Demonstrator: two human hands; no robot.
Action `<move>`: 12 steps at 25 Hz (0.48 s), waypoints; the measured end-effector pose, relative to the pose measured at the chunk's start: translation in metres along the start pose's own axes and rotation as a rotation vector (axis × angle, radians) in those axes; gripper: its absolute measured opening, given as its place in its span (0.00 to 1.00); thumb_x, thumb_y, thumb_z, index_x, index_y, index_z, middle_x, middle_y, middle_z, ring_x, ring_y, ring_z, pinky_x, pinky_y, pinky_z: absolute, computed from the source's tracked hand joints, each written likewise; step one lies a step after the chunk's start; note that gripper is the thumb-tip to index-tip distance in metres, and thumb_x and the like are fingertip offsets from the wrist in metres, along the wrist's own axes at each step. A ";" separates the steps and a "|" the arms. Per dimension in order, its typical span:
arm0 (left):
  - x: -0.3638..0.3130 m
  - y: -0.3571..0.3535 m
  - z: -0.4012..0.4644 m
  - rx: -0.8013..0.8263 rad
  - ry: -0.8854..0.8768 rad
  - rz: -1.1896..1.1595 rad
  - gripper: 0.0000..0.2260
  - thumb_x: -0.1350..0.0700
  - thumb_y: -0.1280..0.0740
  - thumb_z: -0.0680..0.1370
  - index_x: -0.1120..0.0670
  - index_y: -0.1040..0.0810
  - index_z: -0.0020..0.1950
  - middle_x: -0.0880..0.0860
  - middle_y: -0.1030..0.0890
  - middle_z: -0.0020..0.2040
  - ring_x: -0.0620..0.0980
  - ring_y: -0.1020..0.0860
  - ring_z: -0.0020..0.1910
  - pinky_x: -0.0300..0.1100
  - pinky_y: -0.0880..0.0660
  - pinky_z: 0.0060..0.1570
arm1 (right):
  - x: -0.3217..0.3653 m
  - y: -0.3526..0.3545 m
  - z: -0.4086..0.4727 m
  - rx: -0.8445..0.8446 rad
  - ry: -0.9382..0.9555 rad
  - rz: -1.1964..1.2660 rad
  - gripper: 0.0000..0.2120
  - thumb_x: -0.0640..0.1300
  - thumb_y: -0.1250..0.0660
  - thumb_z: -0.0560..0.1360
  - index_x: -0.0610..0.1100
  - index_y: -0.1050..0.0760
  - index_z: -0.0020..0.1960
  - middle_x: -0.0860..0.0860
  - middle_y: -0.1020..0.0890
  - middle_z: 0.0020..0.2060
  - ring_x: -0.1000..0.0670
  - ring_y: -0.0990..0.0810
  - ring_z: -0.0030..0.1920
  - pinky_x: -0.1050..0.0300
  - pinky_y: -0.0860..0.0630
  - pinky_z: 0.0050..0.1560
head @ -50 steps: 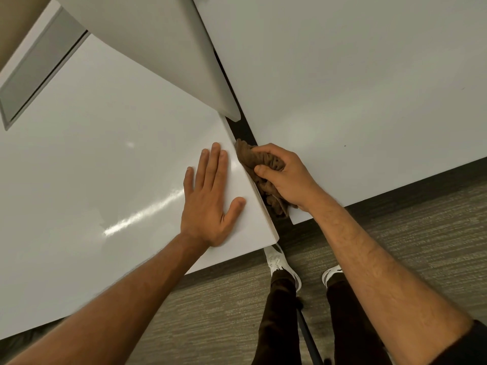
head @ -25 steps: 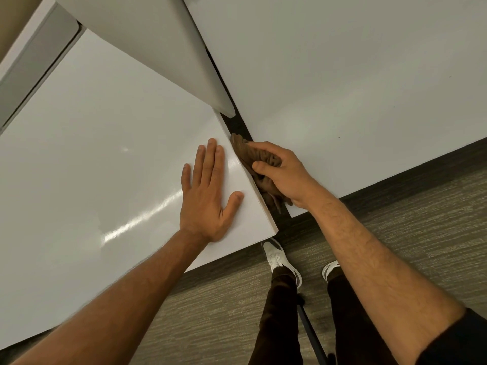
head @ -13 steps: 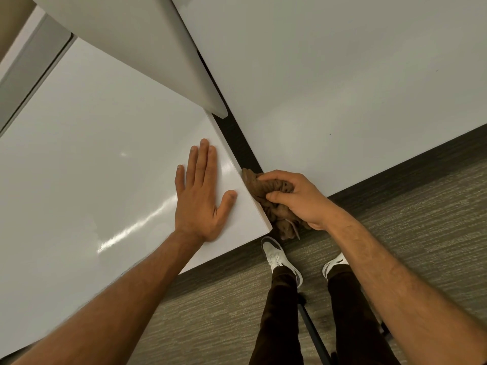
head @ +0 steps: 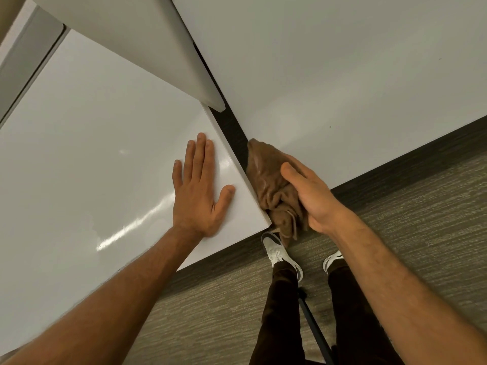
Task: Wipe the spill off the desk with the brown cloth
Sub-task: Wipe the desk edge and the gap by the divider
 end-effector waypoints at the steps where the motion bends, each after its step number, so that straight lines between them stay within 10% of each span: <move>1: -0.001 0.000 0.000 0.001 -0.001 -0.005 0.38 0.37 0.48 0.82 0.55 0.54 0.86 0.53 0.55 0.87 0.52 0.58 0.86 0.59 0.58 0.82 | 0.005 -0.011 0.005 0.011 0.005 -0.047 0.13 0.53 0.39 0.83 0.69 0.18 0.54 0.57 0.14 0.54 0.56 0.16 0.57 0.64 0.20 0.52; 6: -0.001 0.000 0.001 -0.003 0.003 -0.019 0.38 0.35 0.50 0.82 0.54 0.54 0.86 0.53 0.55 0.87 0.51 0.58 0.86 0.58 0.58 0.83 | 0.026 -0.053 0.037 0.106 0.123 -0.265 0.20 0.50 0.42 0.86 0.61 0.34 0.77 0.55 0.27 0.72 0.57 0.26 0.68 0.68 0.23 0.59; 12: -0.001 0.000 0.001 -0.007 0.000 -0.011 0.38 0.36 0.50 0.82 0.55 0.53 0.86 0.54 0.54 0.87 0.52 0.58 0.86 0.59 0.58 0.83 | 0.020 -0.050 0.030 0.086 0.141 -0.364 0.22 0.48 0.38 0.84 0.54 0.34 0.78 0.51 0.25 0.72 0.54 0.26 0.69 0.66 0.24 0.63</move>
Point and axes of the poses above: each hand's wrist, its own z-axis towards the middle knuckle, its own y-axis out of the back of the hand, x = y × z, the point moved 4 cm from there along z, towards the middle knuckle
